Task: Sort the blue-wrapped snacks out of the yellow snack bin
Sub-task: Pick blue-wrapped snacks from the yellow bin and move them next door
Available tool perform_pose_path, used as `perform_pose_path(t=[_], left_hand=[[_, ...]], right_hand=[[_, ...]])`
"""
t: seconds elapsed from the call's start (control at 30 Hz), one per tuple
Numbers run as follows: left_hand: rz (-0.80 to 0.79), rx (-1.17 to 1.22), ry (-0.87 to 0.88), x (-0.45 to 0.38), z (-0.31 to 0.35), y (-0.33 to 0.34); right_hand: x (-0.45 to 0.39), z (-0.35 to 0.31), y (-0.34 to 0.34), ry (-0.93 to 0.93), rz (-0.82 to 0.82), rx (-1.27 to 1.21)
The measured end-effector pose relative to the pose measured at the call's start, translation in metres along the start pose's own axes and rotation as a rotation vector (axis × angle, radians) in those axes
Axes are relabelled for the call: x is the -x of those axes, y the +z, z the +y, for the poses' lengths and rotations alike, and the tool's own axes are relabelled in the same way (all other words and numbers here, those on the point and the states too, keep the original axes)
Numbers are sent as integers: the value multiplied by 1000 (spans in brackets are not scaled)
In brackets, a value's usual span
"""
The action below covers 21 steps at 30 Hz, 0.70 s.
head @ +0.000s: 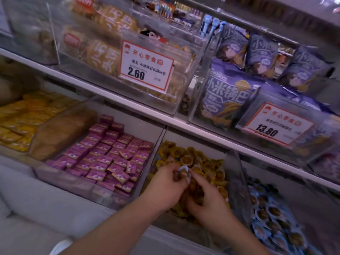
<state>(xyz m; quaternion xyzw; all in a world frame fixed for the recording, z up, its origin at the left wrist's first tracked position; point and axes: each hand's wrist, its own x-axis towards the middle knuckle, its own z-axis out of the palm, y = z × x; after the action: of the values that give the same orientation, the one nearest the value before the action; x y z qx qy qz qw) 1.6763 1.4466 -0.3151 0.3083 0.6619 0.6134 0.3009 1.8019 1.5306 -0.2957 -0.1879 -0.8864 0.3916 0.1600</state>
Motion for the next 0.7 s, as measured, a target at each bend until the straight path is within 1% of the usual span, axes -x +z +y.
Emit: perform_pose_path(t=[0.07, 0.13, 0.2, 0.23, 0.27, 0.33, 0.4, 0.43, 0.5, 0.53, 0.67, 0.7], left_hand=[[85, -47, 27, -1, 0, -5], [113, -28, 3, -3, -2, -5], [72, -52, -25, -3, -5, -2], [29, -107, -29, -2, -6, -1], [-26, -188, -26, -1, -8, -2], [-139, -395, 9, 4, -8, -4], [-201, -551, 52, 8, -8, -7], [-210, -586, 62, 9, -7, -8], [-200, -598, 71, 9, -4, -11], [-193, -590, 76, 9, -3, -13], [-204, -568, 93, 9, 0, -15], [-206, -549, 92, 9, 1, -15]], right_hand=[[-4, -2, -10, 34, -9, 49], [-17, 0, -21, 72, 62, 55], [-42, 5, -28, 135, 121, 78], [-56, 9, -27, 177, 95, 135], [-69, 12, -26, 196, 25, 226], [-93, 21, -17, 164, -166, 418], [-111, 30, -2, 172, -376, 555], [-118, 35, 5, 214, -439, 635], [-130, 40, 13, 298, -439, 731], [-136, 41, 15, 301, -419, 742], [-144, 37, 20, 215, -308, 660], [-145, 39, 20, 202, -306, 673]])
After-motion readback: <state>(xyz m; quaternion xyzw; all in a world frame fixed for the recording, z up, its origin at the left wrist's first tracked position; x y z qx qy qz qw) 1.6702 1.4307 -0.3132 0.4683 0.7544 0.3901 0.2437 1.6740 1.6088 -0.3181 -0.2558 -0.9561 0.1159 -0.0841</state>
